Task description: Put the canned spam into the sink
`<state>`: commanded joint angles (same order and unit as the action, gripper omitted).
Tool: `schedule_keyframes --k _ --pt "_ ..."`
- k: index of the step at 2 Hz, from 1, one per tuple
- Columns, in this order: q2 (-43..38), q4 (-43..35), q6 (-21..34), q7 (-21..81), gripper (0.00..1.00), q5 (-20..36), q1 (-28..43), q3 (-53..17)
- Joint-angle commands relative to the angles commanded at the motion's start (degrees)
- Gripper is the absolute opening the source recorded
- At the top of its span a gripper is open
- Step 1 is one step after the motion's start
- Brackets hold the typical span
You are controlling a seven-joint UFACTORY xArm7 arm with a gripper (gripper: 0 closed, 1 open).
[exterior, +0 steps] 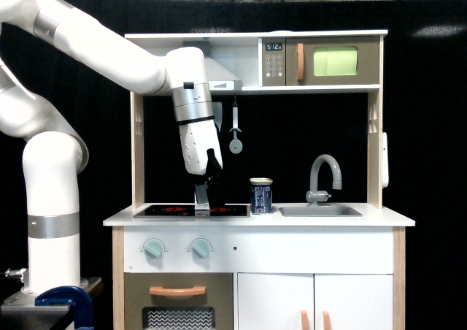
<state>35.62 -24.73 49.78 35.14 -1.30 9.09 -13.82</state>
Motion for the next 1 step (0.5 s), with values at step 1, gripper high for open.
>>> schedule_keyframes --k 1 --pt "-5.1 -7.7 4.3 24.8 1.00 4.6 10.5 -7.4"
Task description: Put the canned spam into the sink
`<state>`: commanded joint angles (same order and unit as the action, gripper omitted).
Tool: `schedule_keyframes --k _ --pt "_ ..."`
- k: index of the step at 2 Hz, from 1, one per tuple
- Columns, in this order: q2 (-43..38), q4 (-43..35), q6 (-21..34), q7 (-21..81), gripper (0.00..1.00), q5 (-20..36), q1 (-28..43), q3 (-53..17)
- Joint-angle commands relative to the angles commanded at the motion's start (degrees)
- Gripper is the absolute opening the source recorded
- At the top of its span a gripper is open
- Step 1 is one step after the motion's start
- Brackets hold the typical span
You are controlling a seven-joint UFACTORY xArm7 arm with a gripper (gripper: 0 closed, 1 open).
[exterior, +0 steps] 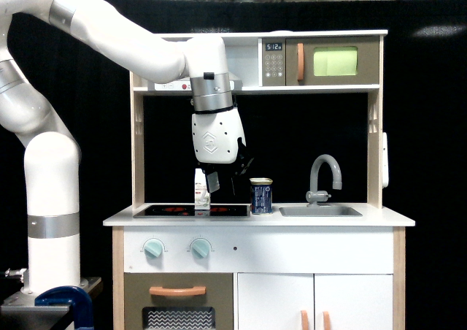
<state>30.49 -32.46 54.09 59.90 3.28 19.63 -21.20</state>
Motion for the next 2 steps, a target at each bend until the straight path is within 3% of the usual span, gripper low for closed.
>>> schedule_keyframes --k 1,2 --pt "-12.8 -14.7 6.0 17.6 1.00 9.8 10.4 -4.0" --pt "-25.0 -26.0 11.4 29.1 1.00 17.7 13.0 -5.1"
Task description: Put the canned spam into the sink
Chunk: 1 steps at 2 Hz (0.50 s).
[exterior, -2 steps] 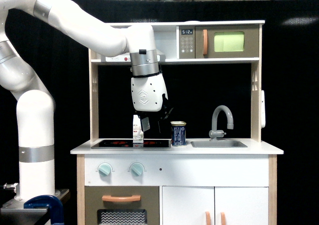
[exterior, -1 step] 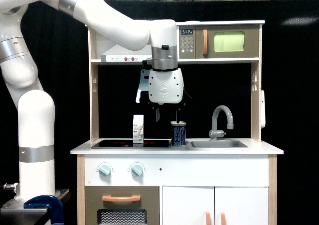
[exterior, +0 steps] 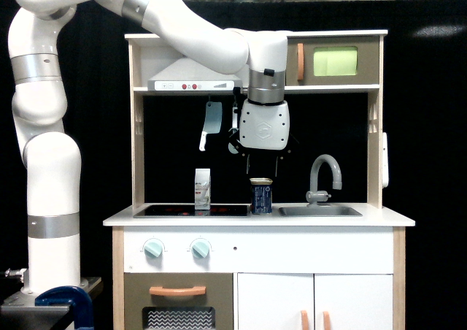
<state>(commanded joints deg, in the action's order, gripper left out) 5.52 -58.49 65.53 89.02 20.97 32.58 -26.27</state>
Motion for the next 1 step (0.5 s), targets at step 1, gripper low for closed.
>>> schedule_keyframes --k 1 --pt "-6.7 -5.5 9.8 16.3 1.00 5.5 -3.2 2.1"
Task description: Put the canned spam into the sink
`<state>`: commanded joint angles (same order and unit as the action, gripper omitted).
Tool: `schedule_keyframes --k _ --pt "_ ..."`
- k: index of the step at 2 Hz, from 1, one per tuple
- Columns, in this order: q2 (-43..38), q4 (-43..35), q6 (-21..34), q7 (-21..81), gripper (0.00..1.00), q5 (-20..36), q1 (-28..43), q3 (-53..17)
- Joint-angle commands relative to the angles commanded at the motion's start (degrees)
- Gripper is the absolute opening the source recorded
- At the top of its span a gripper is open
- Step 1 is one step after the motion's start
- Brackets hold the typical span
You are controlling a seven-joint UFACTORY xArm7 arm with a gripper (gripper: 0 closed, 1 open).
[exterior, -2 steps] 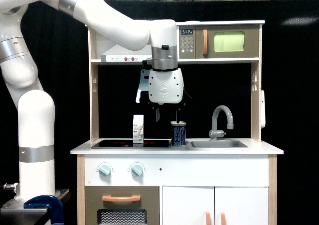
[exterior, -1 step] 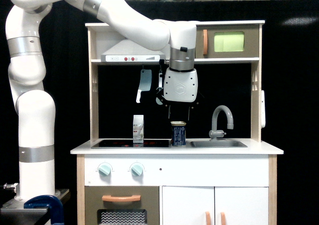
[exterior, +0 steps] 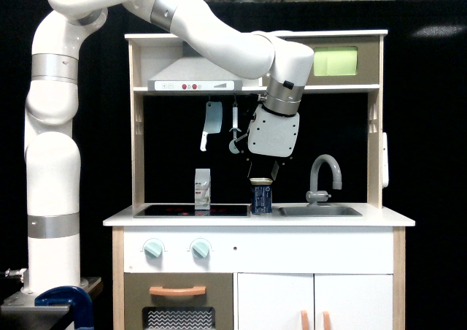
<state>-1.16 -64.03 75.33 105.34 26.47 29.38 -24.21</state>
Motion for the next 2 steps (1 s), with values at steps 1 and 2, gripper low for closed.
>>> schedule_keyframes --k 1,2 --pt "0.7 2.8 -2.8 -0.8 1.00 0.5 -0.1 2.1" --pt "-2.4 0.4 -3.5 -1.1 1.00 1.9 -1.1 4.3"
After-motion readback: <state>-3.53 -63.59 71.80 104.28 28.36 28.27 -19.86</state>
